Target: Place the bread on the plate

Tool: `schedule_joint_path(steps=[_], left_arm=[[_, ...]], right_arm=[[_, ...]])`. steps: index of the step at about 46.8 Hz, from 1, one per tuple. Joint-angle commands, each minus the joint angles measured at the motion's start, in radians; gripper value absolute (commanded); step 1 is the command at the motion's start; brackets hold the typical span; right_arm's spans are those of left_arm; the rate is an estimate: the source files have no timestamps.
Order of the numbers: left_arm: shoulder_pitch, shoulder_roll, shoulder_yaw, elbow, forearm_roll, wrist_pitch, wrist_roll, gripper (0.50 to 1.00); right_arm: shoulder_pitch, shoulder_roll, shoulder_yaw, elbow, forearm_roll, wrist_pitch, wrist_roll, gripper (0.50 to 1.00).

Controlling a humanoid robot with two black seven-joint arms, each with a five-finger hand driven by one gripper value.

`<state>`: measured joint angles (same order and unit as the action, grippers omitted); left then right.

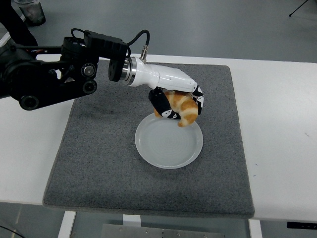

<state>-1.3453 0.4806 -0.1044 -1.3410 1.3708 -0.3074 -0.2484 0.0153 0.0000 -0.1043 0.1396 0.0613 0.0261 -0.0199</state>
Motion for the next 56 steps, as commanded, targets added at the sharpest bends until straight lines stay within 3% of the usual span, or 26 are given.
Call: schedule_joint_path(steps=[1,19,56], left_arm=[[0.015,-0.002,0.0,0.005,0.007,0.001,0.0,0.5],[0.034,-0.056,0.045,0.04,0.008,0.004,-0.002,0.5],[0.095,-0.086,0.094,0.089,0.076,0.011,0.001,0.5]], right_arm=[[0.0,0.0,0.0,0.0,0.0,0.0,0.0,0.952],[0.0,0.0,0.0,0.0,0.0,0.0,0.0,0.954],[0.0,0.0,0.0,0.0,0.0,0.0,0.0,0.952]])
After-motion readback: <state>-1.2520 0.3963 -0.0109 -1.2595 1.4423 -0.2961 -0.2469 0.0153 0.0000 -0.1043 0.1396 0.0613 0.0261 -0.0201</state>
